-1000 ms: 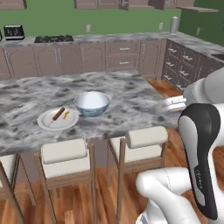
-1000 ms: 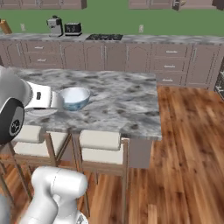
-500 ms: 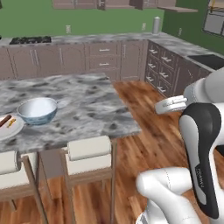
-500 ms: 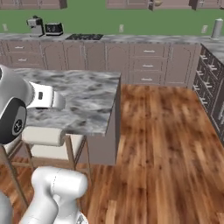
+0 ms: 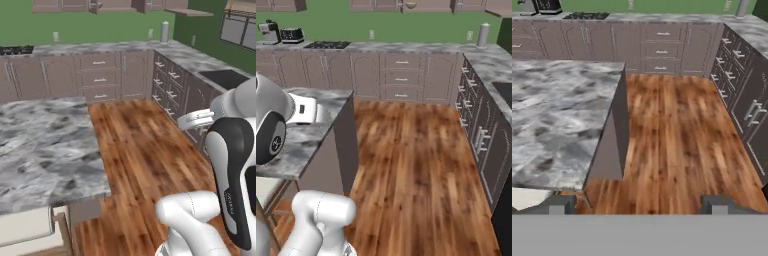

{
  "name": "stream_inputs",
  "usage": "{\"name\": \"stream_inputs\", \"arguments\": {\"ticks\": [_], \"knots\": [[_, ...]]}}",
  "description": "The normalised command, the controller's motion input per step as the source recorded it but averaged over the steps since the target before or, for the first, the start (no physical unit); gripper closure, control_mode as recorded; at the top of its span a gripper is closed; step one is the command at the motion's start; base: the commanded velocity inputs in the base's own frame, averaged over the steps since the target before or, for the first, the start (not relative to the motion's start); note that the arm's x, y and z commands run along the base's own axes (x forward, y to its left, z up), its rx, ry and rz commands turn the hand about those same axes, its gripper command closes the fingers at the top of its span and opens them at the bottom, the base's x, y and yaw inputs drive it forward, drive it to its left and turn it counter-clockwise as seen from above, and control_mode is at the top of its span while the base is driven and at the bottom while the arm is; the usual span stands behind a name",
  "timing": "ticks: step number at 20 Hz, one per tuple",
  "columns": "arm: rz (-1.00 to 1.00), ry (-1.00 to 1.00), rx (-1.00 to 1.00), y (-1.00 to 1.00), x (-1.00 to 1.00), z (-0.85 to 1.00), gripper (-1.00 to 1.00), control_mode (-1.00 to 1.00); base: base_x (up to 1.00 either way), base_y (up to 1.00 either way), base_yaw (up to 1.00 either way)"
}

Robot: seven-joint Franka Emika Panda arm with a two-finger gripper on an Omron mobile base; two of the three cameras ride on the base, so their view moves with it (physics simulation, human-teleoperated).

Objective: Take the smaller bowl and place it next to the appetizer plate on the dining counter , and place the larger bowl next to the plate with cooked food.

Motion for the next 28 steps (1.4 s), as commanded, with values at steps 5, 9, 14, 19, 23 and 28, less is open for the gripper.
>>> {"name": "stream_inputs", "arguments": {"ticks": [5,9,14,19,23,28], "knots": [[0.0,0.0,0.0,0.0,0.0,0.0,-1.0,1.0,1.0,-0.98,0.0],[0.0,0.0,0.0,0.0,0.0,0.0,-1.0,1.0,1.0,-0.71,0.0],[0.0,0.0,0.0,0.0,0.0,0.0,-1.0,1.0,1.0,-0.31,0.02],[0.0,0.0,0.0,0.0,0.0,0.0,-1.0,1.0,1.0,0.0,0.06],[0.0,0.0,0.0,0.0,0.0,0.0,-1.0,1.0,1.0,-0.13,0.09],[0.0,0.0,0.0,0.0,0.0,0.0,-1.0,1.0,1.0,-0.38,0.04]]}}
